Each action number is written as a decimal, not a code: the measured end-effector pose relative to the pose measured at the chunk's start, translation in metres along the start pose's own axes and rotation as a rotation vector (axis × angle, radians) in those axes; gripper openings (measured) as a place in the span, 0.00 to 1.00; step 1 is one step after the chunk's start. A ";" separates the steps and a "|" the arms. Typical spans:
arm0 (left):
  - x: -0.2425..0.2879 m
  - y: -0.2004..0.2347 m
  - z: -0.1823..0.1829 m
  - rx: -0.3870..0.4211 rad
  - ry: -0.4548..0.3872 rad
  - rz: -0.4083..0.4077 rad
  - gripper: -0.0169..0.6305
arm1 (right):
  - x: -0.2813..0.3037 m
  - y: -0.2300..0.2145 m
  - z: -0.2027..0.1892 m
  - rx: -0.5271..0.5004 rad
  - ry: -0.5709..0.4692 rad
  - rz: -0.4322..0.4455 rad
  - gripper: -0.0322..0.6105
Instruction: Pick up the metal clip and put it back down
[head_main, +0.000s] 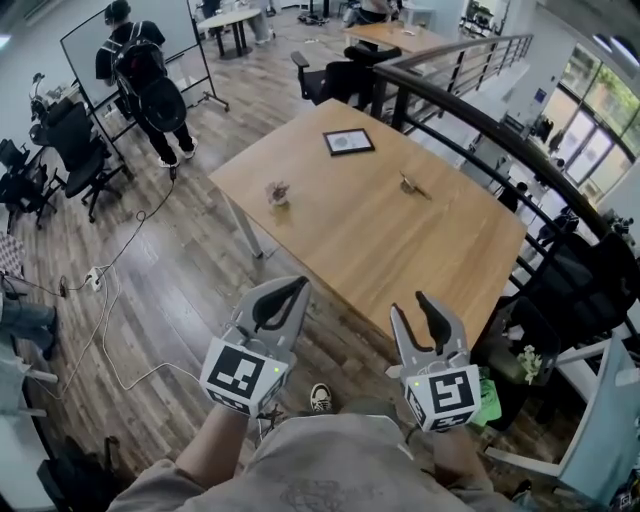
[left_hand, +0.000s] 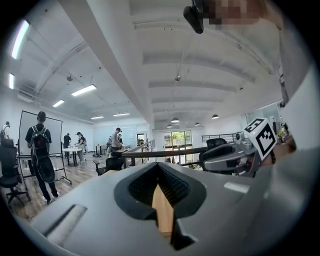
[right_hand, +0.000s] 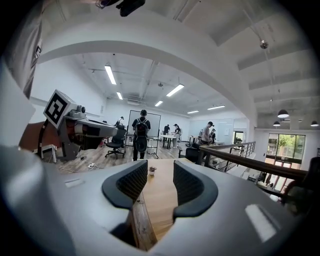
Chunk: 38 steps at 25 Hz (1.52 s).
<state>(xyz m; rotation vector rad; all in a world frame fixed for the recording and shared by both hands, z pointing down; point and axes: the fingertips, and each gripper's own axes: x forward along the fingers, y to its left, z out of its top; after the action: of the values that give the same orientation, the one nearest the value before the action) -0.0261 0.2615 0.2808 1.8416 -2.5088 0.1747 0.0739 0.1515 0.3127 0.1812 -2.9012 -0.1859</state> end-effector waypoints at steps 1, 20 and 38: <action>0.003 0.004 0.000 -0.005 -0.001 -0.003 0.03 | 0.006 0.000 -0.001 0.002 0.010 -0.002 0.28; 0.155 0.050 -0.022 -0.002 0.073 -0.108 0.03 | 0.116 -0.125 -0.057 0.051 0.153 -0.135 0.27; 0.378 0.081 -0.047 0.052 0.185 -0.192 0.03 | 0.257 -0.292 -0.111 0.710 0.055 -0.114 0.27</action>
<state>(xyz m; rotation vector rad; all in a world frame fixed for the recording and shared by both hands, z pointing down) -0.2195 -0.0681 0.3543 1.9706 -2.2134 0.3886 -0.1175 -0.1833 0.4349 0.4537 -2.7696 0.8230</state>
